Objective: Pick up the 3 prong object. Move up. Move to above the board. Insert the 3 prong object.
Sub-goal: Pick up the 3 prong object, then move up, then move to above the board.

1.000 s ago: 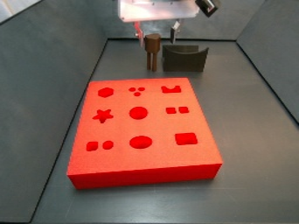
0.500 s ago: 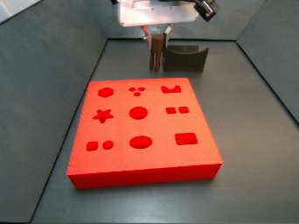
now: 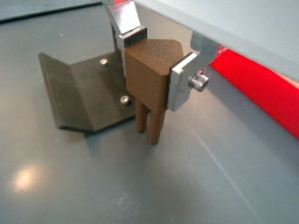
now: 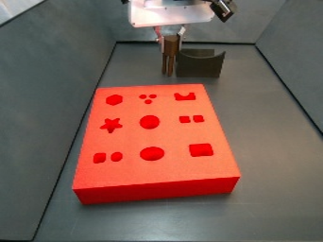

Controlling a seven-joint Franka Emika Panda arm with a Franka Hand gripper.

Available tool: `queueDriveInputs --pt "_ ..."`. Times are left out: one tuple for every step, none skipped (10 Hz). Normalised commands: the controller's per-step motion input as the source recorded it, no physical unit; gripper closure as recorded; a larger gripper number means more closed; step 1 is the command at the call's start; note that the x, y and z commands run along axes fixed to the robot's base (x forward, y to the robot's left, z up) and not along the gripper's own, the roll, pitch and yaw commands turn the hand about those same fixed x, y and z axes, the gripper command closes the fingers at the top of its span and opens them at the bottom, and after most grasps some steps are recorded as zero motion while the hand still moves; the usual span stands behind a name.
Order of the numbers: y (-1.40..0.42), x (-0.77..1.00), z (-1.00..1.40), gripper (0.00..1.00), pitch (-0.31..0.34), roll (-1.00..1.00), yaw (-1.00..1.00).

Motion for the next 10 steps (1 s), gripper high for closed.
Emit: queueDriveInputs --pt "0.0 0.0 0.0 1.0 0.0 0.0 0.0" --pt "0.0 0.0 0.0 1.0 0.0 0.0 0.0" --pt "0.0 0.0 0.83 1.0 0.0 0.0 0.0" --pt "0.06 -0.04 0.82 1.0 0.009 0.0 0.04" --pt "0.05 -0.07 0.69 1.0 0.0 0.0 0.03" --pt "0.03 -0.07 0.53 1.0 -0.004 0.0 0.03" --pt "0.02 -0.05 0.31 1.0 0.004 0.0 0.02" --pt "0.01 -0.04 0.2 1.0 0.009 0.0 0.02" --pt "0.2 0.01 1.0 1.0 -0.319 0.18 0.16" --pt "0.2 0.01 1.0 1.0 -0.316 0.18 0.15"
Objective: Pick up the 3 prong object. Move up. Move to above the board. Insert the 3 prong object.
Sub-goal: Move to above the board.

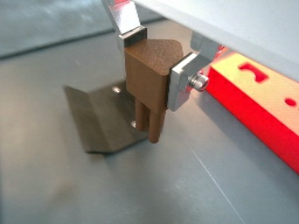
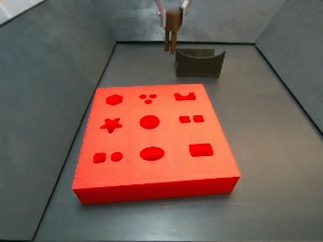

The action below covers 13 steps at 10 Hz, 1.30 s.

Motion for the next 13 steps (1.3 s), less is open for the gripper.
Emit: queueDriveInputs --pt "0.17 -0.01 1.0 1.0 -0.239 0.16 0.11" --pt "0.16 -0.01 1.0 1.0 -0.172 0.15 0.08" --pt "0.14 -0.02 1.0 1.0 -0.074 0.13 0.05" --pt "0.13 -0.02 1.0 1.0 -0.011 0.11 0.03" --pt "0.12 -0.01 1.0 1.0 0.031 0.1 0.02" --pt "0.11 0.0 1.0 1.0 0.046 0.09 0.01" --pt "0.08 0.01 0.91 1.0 0.075 0.08 0.01" --pt "0.06 0.01 0.73 1.0 0.087 0.07 0.0" --pt "0.03 0.01 0.5 1.0 0.095 0.06 0.0" --pt "0.03 0.01 0.39 1.0 0.096 0.05 0.0" --pt "-1.0 -0.12 0.19 1.0 0.375 -0.02 -1.0" --pt "-1.0 -0.12 0.16 1.0 0.367 -0.02 -1.0" --pt "-1.0 -0.12 0.17 1.0 0.392 -0.01 -1.0"
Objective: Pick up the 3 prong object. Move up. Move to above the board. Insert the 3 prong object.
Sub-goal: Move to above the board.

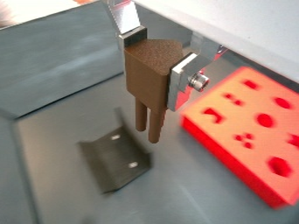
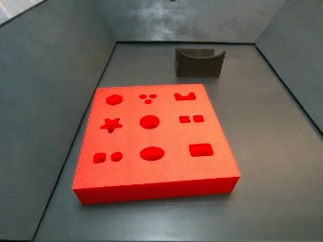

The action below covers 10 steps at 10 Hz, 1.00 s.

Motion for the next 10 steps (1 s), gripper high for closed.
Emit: queueDriveInputs --pt "-1.0 -0.11 0.17 1.0 0.389 -0.04 -0.87" --pt "-1.0 -0.11 0.18 1.0 0.31 -0.04 -0.6" --pt "-1.0 -0.11 0.18 1.0 0.237 -0.04 -0.37" --pt "-1.0 -0.1 0.18 1.0 0.176 -0.04 -0.22" --pt "-1.0 -0.1 0.19 1.0 0.127 -0.03 -0.08" --pt "-1.0 -0.09 0.19 1.0 0.1 -0.01 -0.02" --pt "-1.0 -0.08 0.2 1.0 0.083 -0.01 0.0" --pt "-1.0 -0.08 0.2 1.0 0.084 -0.01 0.0" --pt "-0.89 -0.04 0.18 1.0 0.086 0.01 0.01" --pt "-0.62 0.0 0.13 1.0 0.101 0.01 0.01"
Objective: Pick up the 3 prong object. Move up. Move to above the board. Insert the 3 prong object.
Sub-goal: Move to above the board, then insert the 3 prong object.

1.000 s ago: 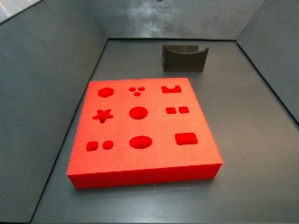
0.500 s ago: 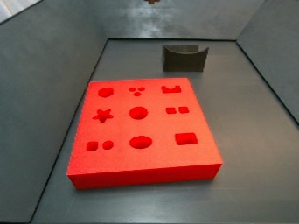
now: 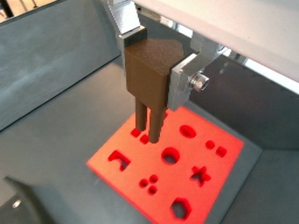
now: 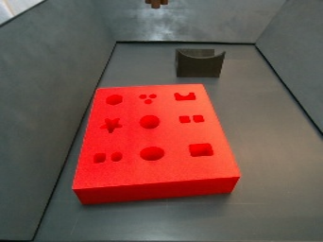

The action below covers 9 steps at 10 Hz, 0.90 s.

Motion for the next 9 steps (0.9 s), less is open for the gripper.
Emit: queueDriveInputs --pt "-0.33 0.04 0.08 1.0 0.116 0.01 0.0" --pt "-0.24 0.05 0.06 1.0 0.115 0.01 0.01" --pt "0.0 -0.02 0.0 1.0 0.0 0.0 0.0" --pt "0.0 -0.08 0.0 1.0 -0.02 0.0 0.0" --pt "0.07 -0.11 -0.06 1.0 -0.097 -0.06 0.0" --pt "0.15 -0.11 -0.18 1.0 -0.114 -0.07 0.0" --pt "0.18 -0.12 -0.29 1.0 -0.116 -0.03 0.0" --pt "0.15 -0.07 -0.31 1.0 -0.09 -0.01 0.0" --pt "0.11 -0.02 -0.35 1.0 -0.04 0.0 0.0"
